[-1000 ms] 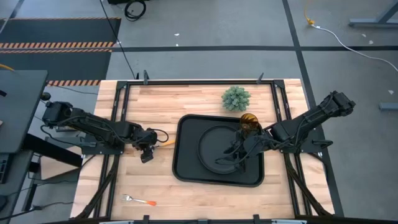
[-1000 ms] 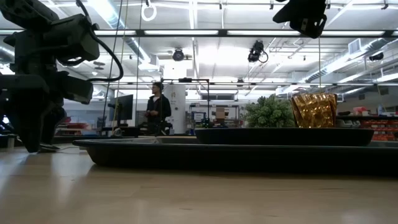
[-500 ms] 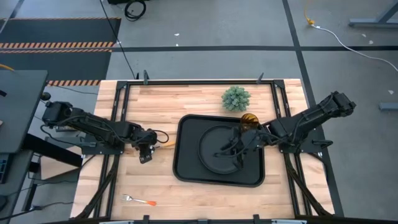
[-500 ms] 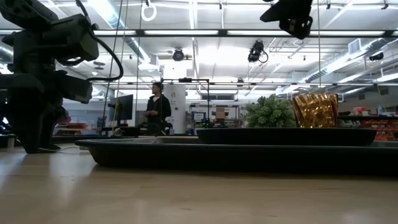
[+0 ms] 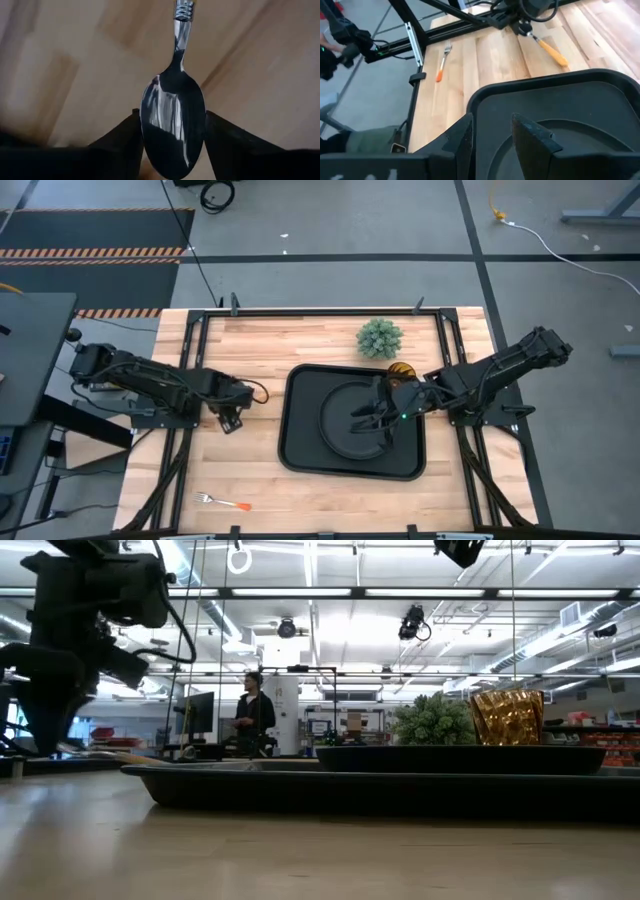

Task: Pick and place plate/cup/fork/spoon on tray
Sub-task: Put the yellow spoon on the black serving tray

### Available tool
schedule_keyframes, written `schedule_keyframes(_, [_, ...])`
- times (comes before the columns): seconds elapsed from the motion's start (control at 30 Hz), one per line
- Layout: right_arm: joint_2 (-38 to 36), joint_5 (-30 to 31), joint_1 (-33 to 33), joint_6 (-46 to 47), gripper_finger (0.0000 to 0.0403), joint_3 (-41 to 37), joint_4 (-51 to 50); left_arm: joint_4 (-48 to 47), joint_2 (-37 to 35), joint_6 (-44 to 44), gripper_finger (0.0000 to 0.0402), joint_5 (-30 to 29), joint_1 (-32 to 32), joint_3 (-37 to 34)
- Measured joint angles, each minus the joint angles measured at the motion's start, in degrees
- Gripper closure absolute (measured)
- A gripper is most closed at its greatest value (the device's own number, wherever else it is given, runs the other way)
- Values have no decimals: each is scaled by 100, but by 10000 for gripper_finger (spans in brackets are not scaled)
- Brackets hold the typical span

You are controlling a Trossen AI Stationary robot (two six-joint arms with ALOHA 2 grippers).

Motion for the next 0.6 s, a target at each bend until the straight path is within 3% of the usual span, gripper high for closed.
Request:
schedule_keyframes(0.17, [0, 210, 73, -116, 261, -15, -63, -849, -1, -343, 218, 14, 104, 79])
schedule_keyframes(0.4, [2, 330, 60, -519, 261, -20, -165, -897, -7, -368, 216, 247, 96, 93])
schedule_keyframes(0.6, [2, 1069, 54, -726, 261, -24, -180, -1201, -8, -365, 218, 272, -62, 610])
